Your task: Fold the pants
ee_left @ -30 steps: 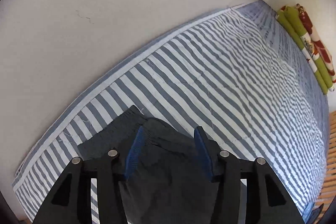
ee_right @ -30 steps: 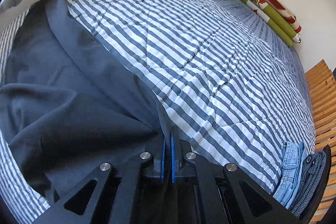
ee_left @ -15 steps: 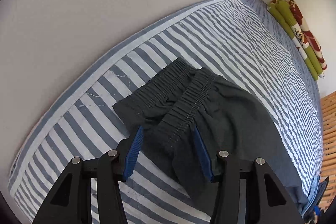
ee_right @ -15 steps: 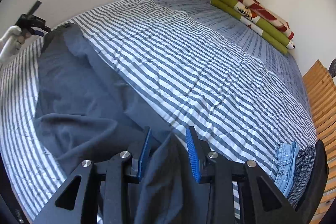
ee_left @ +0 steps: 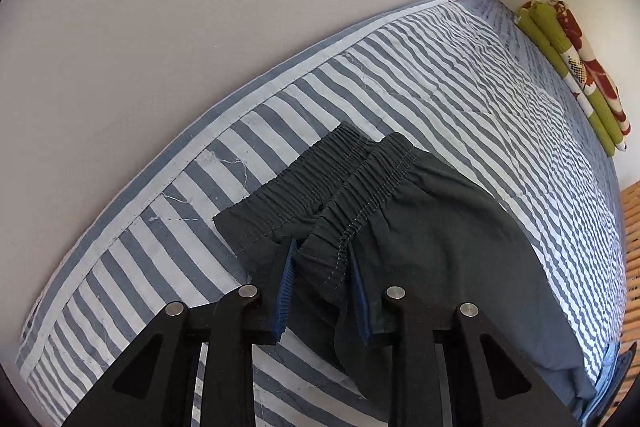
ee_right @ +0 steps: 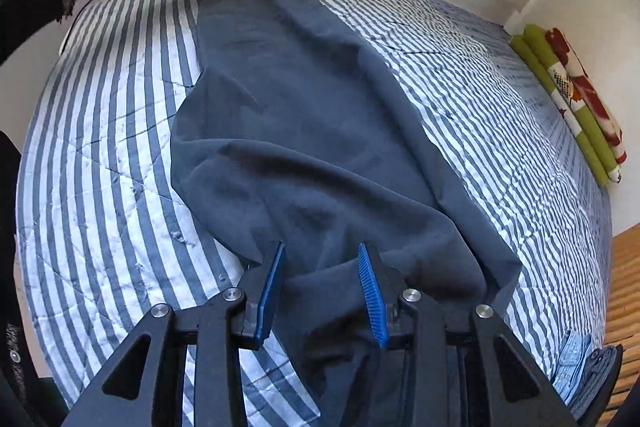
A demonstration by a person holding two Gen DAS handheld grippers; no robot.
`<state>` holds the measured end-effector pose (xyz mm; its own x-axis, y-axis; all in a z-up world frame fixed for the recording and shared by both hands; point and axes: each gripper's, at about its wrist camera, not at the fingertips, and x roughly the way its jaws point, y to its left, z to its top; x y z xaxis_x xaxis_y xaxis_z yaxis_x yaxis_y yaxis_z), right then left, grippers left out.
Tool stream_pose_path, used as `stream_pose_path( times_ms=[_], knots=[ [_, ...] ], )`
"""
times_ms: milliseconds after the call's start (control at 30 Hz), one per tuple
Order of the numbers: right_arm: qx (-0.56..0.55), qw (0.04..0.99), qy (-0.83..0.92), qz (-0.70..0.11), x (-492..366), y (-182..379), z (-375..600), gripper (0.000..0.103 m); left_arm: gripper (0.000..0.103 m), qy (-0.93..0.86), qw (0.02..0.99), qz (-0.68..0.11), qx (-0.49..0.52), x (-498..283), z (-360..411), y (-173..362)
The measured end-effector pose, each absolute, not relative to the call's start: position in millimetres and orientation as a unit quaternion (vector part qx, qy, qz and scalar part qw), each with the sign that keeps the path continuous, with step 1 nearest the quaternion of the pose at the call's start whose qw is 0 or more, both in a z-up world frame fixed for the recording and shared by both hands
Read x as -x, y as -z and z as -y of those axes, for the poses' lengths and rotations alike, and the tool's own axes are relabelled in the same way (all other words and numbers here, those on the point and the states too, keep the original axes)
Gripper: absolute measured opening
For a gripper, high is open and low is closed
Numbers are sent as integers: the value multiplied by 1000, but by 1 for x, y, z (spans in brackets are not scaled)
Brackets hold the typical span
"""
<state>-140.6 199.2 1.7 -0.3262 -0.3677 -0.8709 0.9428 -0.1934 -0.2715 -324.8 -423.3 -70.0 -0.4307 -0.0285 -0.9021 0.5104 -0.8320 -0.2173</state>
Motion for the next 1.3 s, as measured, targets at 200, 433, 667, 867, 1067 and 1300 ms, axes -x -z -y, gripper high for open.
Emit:
stream_pose_path(
  times_ms=[200,433,667,867,1067,1300],
  knots=[
    [-360,454,708,-404,165,6,-197,34,11,821,196,-236,-482,322,433,66],
    [-368,452,714,-388,173,0,-201,34,62,818,212,-218,-489,319,430,67],
    [-358,471,721,-361,160,-23,-219,35,81,801,232,-231,-501,308,436,78],
    [-404,411,780,-243,211,-57,-289,37,48,806,240,-217,-497,317,421,89],
    [-455,291,819,-196,226,-58,-400,38,8,812,225,-220,-491,322,407,73],
    [-506,190,832,-127,193,-55,-525,39,7,811,230,-219,-491,312,402,53]
  ],
)
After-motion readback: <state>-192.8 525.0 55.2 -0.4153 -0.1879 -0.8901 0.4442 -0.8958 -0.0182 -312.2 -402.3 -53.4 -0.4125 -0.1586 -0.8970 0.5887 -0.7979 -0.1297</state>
